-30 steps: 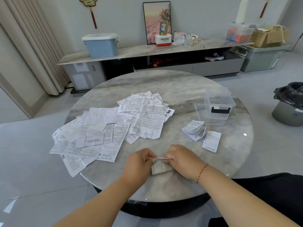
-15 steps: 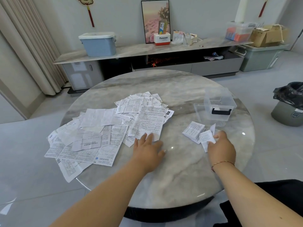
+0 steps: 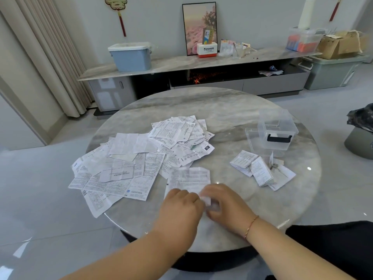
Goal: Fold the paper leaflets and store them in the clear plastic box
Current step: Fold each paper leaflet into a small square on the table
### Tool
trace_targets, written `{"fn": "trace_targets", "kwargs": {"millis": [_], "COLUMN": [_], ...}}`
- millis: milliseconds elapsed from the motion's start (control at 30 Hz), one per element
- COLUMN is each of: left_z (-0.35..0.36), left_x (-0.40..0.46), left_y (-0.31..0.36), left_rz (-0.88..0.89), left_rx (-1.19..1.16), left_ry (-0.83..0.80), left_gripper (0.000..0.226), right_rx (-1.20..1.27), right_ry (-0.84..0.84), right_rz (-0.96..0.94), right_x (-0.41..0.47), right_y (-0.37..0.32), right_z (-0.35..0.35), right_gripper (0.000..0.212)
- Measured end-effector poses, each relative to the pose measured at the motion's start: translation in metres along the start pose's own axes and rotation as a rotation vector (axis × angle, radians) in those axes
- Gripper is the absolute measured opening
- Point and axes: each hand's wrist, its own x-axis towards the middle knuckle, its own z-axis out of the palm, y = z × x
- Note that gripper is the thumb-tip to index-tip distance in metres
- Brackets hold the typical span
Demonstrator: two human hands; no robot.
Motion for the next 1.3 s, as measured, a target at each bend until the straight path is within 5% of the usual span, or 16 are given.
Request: {"fn": "trace_targets", "kwargs": {"millis": [33,200,233,400,600,700,767,833,900,1067,1200,1300], "left_z": [-0.003,-0.027,-0.025,0.019,0.032,0.036,0.038,0.038,0.036,0.027,0.026,0.03], "left_x": [-0.004,-0.03,-0.035,-0.039,-0.026,-0.023,-0.023,-0.026,-0.029,-0.028,-0.021,-0.023], "left_y": [0.001,0.007,0.008,0.004,0.003,-0.01,-0.017,-0.02,-0.019,-0.012,-0.015,-0.018], "left_rz": [-0.018,-0.029,0.012,-0.124,-0.272,-0.363,-0.435,-0.505,-0.526,-0.597,-0.756,-0.545], "left_rx": [-0.028,-0.041,-0.044,-0.108,-0.153,-0.155,-0.233,-0.35,-0.447,-0.665,-0.689,-0.375], "left_ry": [0.021,0.257,0.243,-0.049,0.001,0.066,0.093,0.077,0.012,0.037,0.134,0.226], "left_gripper": [0.041,0.031,0.029,0.049,0.024,0.031,0.035,0.036,0.032,0.03,0.043,0.037], "right_rx": [0.011,0.223,0.304,0.349,0.857,0.306,-0.086,-0.171,-0.118,0.184,0.09,-0.12], "right_ry": [-0.026,-0.012,-0.013,0.057,0.147,0.117,-0.107,-0.342,-0.395,-0.14,-0.05,-0.041], "right_rz": [0.018,0.33,0.4,0.675,0.936,0.67,0.313,0.177,0.136,0.261,0.5,0.567], "right_x": [0.0,-0.001,-0.001,0.003,0.002,-0.002,-0.005,-0.008,-0.01,-0.005,0.003,0.008], "right_y": [0.0,0.002,0.0,-0.01,-0.032,-0.035,-0.026,-0.012,-0.001,-0.002,-0.007,-0.015], "right_z": [0.001,0.0,-0.001,-0.001,0.003,-0.014,-0.033,-0.041,-0.038,-0.024,-0.013,-0.006], "right_gripper": [0.012,0.015,0.007,0.043,0.055,0.081,0.103,0.114,0.097,0.009,0.022,0.02]}}
